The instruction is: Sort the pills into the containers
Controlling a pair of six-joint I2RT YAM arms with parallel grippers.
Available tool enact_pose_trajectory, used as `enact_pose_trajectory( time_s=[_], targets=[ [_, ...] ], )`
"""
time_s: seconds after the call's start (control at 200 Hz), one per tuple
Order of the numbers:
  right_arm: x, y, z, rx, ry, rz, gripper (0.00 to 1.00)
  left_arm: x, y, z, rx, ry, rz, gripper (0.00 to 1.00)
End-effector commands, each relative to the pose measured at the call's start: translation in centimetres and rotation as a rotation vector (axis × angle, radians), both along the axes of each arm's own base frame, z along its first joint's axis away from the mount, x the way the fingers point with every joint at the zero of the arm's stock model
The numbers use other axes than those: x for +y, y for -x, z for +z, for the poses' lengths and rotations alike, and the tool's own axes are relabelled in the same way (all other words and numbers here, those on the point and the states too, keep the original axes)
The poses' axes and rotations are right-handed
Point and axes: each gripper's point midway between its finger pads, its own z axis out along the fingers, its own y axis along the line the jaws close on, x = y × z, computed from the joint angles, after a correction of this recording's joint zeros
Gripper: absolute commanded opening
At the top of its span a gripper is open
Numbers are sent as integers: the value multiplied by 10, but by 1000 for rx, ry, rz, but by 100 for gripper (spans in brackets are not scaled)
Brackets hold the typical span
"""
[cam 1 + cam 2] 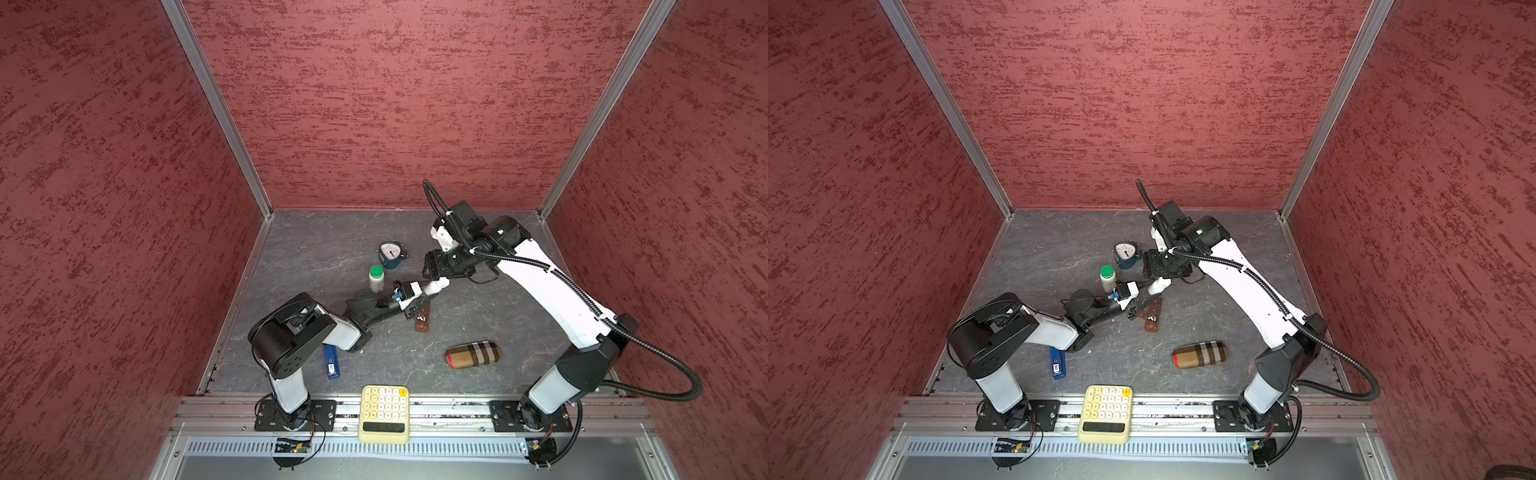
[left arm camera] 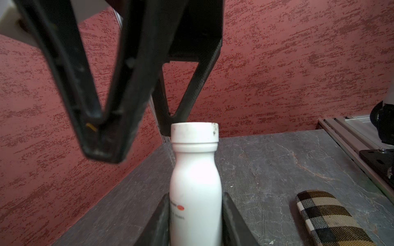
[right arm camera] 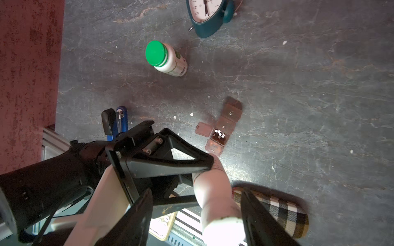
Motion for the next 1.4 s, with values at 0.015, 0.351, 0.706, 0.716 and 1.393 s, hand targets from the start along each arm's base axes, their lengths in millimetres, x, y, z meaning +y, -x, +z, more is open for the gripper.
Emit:
enact_pose_trajectory(
  time_s=[0.015, 0.351, 0.706, 0.716, 1.393],
  targets=[
    [0, 10, 4, 2, -33, 34, 64, 3, 0, 10, -8, 23, 3, 0],
    [-9, 32, -3, 35, -37, 31, 59, 5, -4, 7, -4, 19, 12, 0],
    [-14, 26, -8, 21, 2, 8, 45, 5, -3, 6, 2, 17, 8, 0],
    [-14, 26, -9, 22, 4, 7, 44, 6, -3, 6, 2, 17, 10, 0],
    [-12, 12, -7, 26, -45, -132, 22, 0, 3, 2, -14, 3, 18, 0]
  ],
)
